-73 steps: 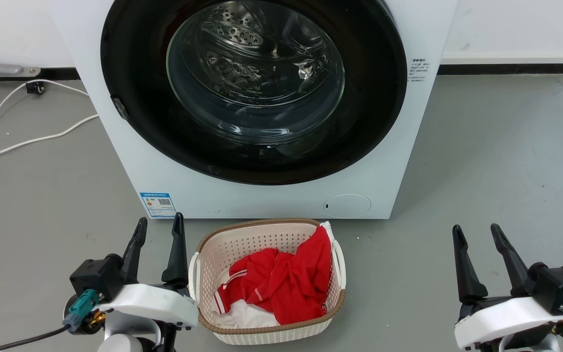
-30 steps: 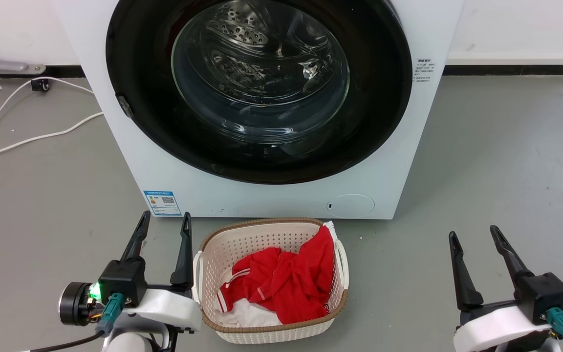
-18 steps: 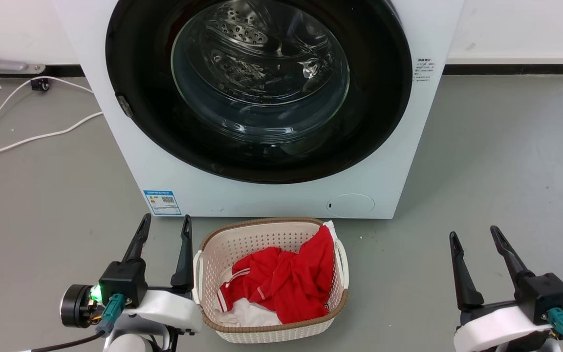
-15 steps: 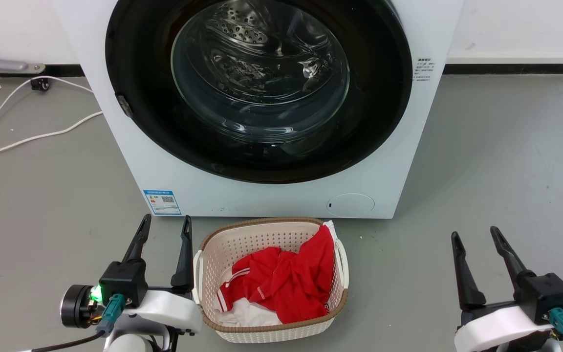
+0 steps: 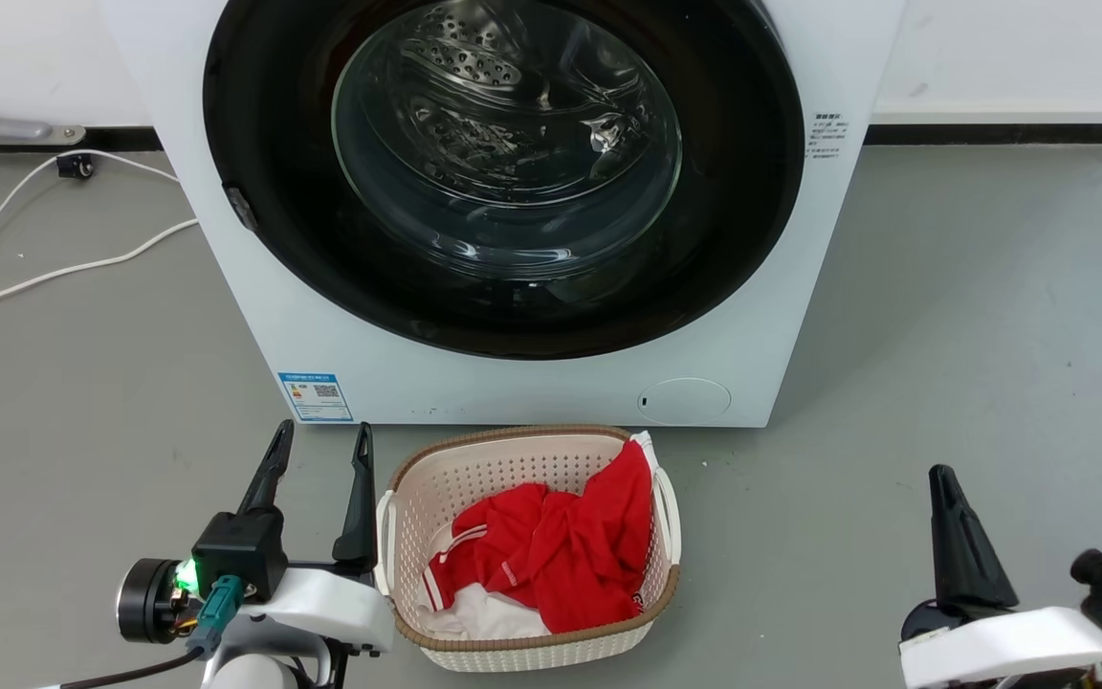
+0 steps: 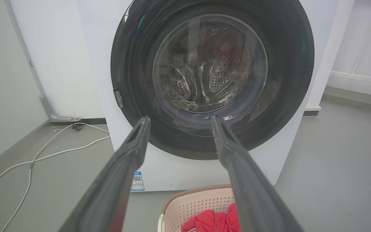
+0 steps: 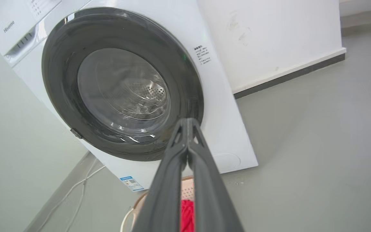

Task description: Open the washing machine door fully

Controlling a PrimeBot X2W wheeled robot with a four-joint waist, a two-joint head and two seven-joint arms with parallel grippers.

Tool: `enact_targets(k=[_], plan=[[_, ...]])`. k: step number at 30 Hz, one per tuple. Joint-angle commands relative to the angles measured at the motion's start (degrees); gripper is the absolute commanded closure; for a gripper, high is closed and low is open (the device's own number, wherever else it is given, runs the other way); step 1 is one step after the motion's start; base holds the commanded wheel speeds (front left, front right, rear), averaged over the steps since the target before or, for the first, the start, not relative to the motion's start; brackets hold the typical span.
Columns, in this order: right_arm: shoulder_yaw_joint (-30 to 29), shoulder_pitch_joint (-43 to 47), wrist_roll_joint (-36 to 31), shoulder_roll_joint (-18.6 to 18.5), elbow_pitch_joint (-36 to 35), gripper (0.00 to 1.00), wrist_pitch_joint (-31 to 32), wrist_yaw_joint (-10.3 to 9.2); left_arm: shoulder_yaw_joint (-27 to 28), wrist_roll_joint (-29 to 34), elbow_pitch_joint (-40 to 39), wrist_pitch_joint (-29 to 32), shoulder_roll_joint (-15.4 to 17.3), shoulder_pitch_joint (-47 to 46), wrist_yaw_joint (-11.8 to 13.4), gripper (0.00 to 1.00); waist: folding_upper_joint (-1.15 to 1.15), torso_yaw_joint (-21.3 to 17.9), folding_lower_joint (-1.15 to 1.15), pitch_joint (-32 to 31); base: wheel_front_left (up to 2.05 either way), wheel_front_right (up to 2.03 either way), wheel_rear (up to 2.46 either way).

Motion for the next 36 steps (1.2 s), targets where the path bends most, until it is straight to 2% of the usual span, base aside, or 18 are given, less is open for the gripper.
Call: enact_targets(k=[1,10,14,15,16,17,19,23,26,30,36], plan=[[0.9,-0.7,7.0,0.2,0.8,1.0,-0.5,-0.02,0.1,-0.1,0.1,-0.2,0.0,-0.2,0.0,0.0,0.0,0.0,0.0,0.0,0.0,0.0,0.0],[3.3,-3.8,46.2,0.2,5.4,1.0,-2.5,-0.02,-0.1,-0.5,0.0,-0.2,-0.1,-0.6,-0.1,0.0,0.0,-0.1,0.0,0.7,0.0,0.0,0.0],[2.0,-6.6,58.7,0.2,6.2,1.0,-2.9,-0.01,0.1,-0.5,-0.3,-0.2,-0.1,-0.8,0.0,0.0,0.0,-0.3,0.0,1.5,0.0,0.0,0.0],[2.0,-6.6,58.7,0.2,6.2,1.0,-2.9,-0.01,0.1,-0.5,-0.3,-0.2,-0.1,-0.8,0.0,0.0,0.0,-0.3,0.0,1.5,0.0,0.0,0.0],[0.6,-8.3,62.4,0.1,6.9,1.0,-2.8,-0.01,0.2,-0.7,-0.5,-0.2,-0.1,-0.9,0.0,0.0,0.0,-0.4,0.0,2.1,0.0,0.0,0.0],[0.6,-8.3,62.4,0.1,6.9,1.0,-2.8,-0.01,0.2,-0.7,-0.5,-0.2,-0.1,-0.9,0.0,0.0,0.0,-0.4,0.0,2.1,0.0,0.0,0.0],[-2.0,-11.0,67.2,0.1,7.8,1.0,-1.9,-0.01,0.3,-0.9,-0.7,-0.2,-0.1,-1.2,0.1,0.0,0.0,-0.6,0.0,2.9,0.0,0.0,0.0],[-4.7,-14.9,71.2,-1.1,9.4,1.0,-0.3,-0.01,0.5,-0.9,-0.9,-0.2,-0.1,-1.7,0.0,0.0,0.0,-0.8,0.0,4.1,0.0,0.0,0.0],[-7.8,-21.1,75.6,-3.3,13.2,1.0,2.1,-0.01,0.5,-0.9,-1.2,-0.2,-0.1,-2.1,-0.2,0.0,0.0,-1.1,0.0,5.5,0.0,0.0,0.0],[-9.4,-26.1,78.1,-5.9,16.6,1.0,4.4,-0.01,0.6,-0.9,-1.4,-0.2,-0.1,-2.6,-0.2,0.0,0.0,-1.1,0.0,6.5,0.0,0.0,0.0],[-8.1,-36.3,80.5,-10.7,23.6,1.0,10.2,-0.01,0.5,-1.0,-1.7,-0.2,-0.1,-3.8,-0.6,0.0,0.0,-0.7,0.0,8.7,0.0,0.0,0.0]])
